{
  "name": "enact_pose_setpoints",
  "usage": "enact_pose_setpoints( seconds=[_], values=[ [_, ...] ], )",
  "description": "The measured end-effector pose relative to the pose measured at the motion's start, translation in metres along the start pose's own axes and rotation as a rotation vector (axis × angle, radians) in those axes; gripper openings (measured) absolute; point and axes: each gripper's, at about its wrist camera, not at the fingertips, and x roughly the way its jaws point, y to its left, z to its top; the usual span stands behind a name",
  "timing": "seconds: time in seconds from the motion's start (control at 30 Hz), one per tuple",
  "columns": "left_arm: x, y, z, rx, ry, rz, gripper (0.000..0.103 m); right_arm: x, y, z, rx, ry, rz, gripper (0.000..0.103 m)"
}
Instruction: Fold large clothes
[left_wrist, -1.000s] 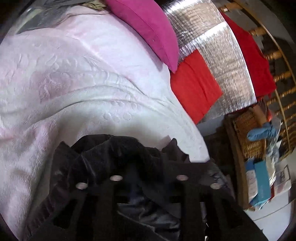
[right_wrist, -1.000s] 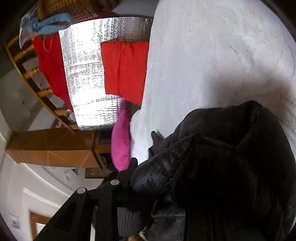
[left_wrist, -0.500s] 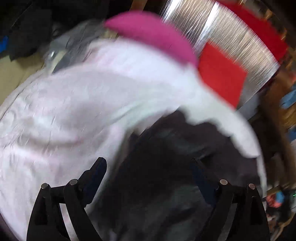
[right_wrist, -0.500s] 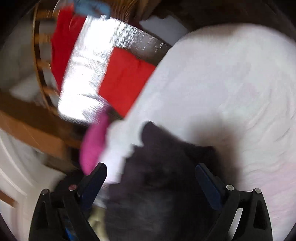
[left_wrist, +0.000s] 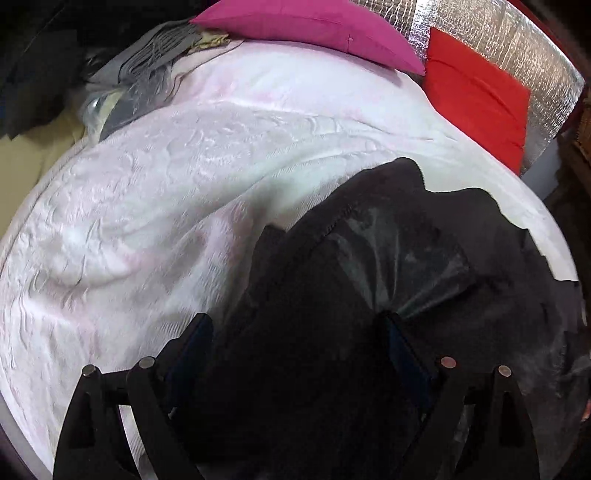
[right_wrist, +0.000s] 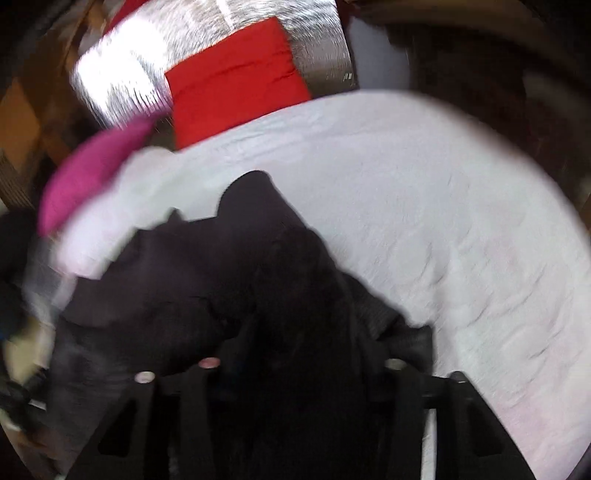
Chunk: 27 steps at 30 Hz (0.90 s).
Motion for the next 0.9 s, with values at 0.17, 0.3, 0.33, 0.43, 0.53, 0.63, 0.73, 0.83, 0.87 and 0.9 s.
enact_pose_setpoints(
  seconds=[0.17,0.3,0.33,0.43,0.53,0.63,0.73,0.83,0.87,0.9],
  values=[
    [0.005,-0.013,0.009,0.037,-0.021,0.043,0.093,0.015,-0.027,0.007,0.15,-0.008,0.021,0.039],
    [-0.008,-0.006,0.011,0.013,0.014,0.019,0.093,0.001,-0.044,0.017,0.3,-0.034,0.129,0.052],
    [-0.013,-0.004,0.012,0.013,0.012,0.019,0.093,-0.003,-0.041,0.023,0.312,-0.057,0.175,0.055],
    [-0.027,0.001,0.013,-0.001,-0.006,0.018,0.093,-0.024,-0.041,0.029,0.321,-0.127,0.263,0.081],
    [-0.042,0.008,0.012,-0.015,-0.018,-0.001,0.093,-0.029,-0.029,0.033,0.279,-0.138,0.3,0.085],
    [-0.049,0.01,0.005,0.001,-0.03,0.014,0.093,-0.03,-0.007,0.032,0.179,-0.129,0.288,0.085],
    [-0.054,0.006,-0.004,0.043,-0.03,0.06,0.093,-0.031,0.024,0.031,0.04,-0.142,0.179,0.084],
    [-0.061,0.005,-0.013,0.07,-0.028,0.055,0.093,-0.037,0.04,0.022,-0.013,-0.086,0.276,0.078],
    [-0.063,0.005,-0.014,0.079,-0.032,0.05,0.093,-0.04,0.044,0.019,-0.031,-0.077,0.297,0.078],
    [-0.066,0.004,-0.016,0.088,-0.045,0.048,0.093,-0.04,0.052,0.018,-0.055,-0.077,0.307,0.078]
  ],
)
